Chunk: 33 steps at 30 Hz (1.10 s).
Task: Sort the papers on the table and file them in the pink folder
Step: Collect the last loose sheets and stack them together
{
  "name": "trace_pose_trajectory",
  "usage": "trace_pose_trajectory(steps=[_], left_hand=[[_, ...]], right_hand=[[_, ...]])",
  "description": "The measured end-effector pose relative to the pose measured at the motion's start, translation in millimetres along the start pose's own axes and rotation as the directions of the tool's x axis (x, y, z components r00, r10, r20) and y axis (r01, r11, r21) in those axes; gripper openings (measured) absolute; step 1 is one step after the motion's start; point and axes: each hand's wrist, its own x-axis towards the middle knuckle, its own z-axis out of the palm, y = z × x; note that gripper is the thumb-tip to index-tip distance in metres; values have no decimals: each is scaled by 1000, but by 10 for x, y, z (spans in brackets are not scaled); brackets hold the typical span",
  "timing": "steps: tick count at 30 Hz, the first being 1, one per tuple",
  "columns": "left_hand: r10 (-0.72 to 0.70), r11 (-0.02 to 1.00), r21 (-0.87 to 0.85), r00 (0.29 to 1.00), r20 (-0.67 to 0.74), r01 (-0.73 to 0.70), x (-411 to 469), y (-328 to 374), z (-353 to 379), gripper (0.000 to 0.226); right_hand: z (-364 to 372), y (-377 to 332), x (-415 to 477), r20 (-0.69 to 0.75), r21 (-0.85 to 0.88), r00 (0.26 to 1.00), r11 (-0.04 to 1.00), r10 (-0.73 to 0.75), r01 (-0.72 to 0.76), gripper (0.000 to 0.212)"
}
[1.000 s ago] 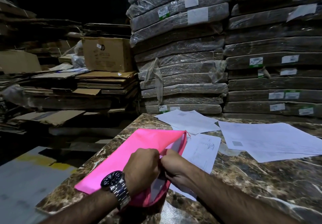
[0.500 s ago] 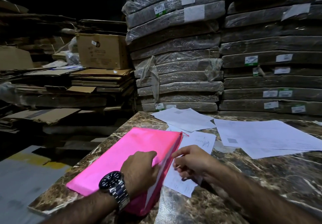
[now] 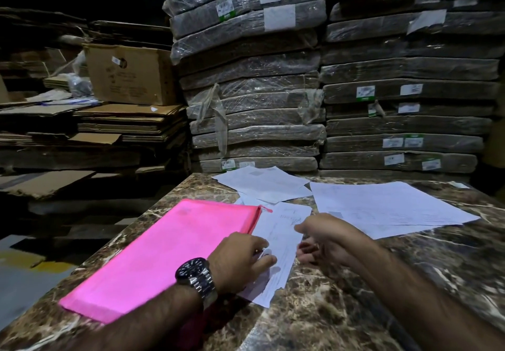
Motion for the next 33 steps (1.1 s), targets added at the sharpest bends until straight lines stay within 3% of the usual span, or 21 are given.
trace_pose_trajectory(steps=[6,8,10,14,18,21,25,28,33], left_hand=[[-78,997,-18,996,40,79,-11,95,-34,55],[-97,992,-71,990,104,105,-28,170,-54,67],[-80,993,-74,990,115,89,-51,233,-35,86],[-104,994,-33,994,22,105,-84,334,-16,65],[-144,982,-109,985,97,155,-69,354,-100,67],[-151,957,-232,982,116,174,-47,303,-173,47],[-188,949,-240,978,88,204,-34,174,-150,59],[-168,963,-200,982,80,181,-51,167,-80,45],[-136,960,-244,990,23,138,-32,263,9,51]], right_hand=[[171,-2,28,88,142,996,989,31,-43,16],[245,38,33,83,184,996,983,-36,20,12],[296,107,96,22,154,993,982,-117,112,24],[369,232,120,-27,157,981,969,-190,192,16],[358,260,99,-124,72,965,968,-231,241,18],[232,209,89,-103,104,968,965,-229,239,24],[-144,171,-30,-80,110,972,967,-222,230,27],[-526,238,-210,-45,86,975,972,-217,220,29],[-1038,541,-477,14,114,984,978,-176,174,31]])
